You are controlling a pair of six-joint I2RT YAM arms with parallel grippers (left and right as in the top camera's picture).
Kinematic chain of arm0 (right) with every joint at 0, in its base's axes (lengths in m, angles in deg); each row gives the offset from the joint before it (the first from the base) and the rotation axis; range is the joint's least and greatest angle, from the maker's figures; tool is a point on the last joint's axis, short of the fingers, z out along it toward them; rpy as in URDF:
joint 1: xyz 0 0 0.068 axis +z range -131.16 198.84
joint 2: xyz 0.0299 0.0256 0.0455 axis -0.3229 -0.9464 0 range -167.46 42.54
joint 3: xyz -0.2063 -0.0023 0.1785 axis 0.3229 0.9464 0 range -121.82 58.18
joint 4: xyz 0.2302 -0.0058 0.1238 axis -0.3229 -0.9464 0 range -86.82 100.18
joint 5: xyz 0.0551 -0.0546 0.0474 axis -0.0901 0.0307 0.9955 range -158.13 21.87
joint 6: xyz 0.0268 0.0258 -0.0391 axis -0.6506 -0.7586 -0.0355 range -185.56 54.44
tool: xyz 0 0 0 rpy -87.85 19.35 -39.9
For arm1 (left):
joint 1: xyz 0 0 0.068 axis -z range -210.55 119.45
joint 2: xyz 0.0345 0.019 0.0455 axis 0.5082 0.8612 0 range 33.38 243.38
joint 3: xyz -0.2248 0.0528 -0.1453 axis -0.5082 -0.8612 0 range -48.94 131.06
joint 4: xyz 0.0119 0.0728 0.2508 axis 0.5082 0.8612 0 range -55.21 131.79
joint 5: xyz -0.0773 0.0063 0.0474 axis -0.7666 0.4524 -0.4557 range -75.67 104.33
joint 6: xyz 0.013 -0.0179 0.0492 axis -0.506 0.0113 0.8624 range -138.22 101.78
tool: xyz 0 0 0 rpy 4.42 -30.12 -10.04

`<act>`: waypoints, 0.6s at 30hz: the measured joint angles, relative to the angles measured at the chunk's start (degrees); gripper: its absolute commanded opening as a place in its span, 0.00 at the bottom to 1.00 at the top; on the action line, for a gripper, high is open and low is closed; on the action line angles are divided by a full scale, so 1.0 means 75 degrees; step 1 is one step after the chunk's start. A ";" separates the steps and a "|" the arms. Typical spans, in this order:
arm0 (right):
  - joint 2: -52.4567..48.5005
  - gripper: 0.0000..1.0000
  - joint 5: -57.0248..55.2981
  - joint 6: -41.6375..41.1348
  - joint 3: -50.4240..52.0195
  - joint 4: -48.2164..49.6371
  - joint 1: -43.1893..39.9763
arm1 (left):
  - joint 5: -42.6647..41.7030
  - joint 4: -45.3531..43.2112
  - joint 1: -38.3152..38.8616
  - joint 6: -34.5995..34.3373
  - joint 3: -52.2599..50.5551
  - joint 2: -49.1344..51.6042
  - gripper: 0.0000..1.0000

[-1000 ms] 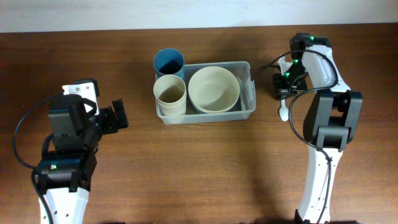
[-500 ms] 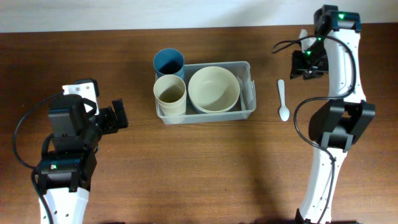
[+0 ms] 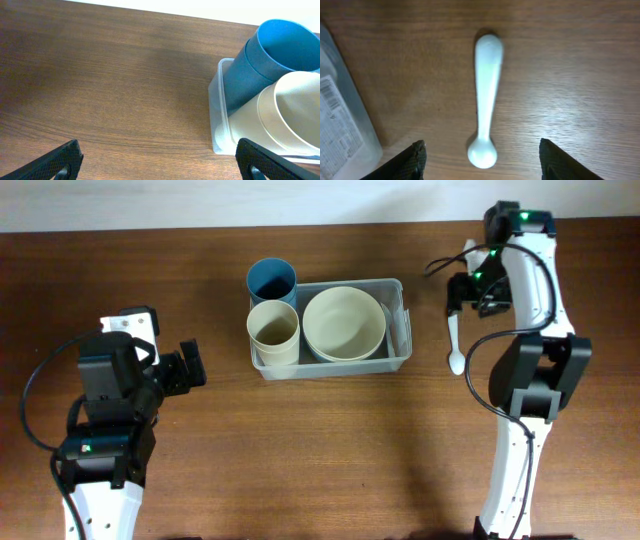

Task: Pack container

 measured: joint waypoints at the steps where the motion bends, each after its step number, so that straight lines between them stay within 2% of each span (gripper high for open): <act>1: 0.0000 0.65 -0.0003 -0.0012 0.0131 0.0064 0.0029 | 0.0000 0.0003 0.0000 -0.0003 0.0000 0.0000 1.00; 18: 0.0000 0.61 -0.0023 -0.0108 0.1169 0.0764 0.0052 | 0.0000 0.0000 0.0000 0.0000 0.0000 0.0000 1.00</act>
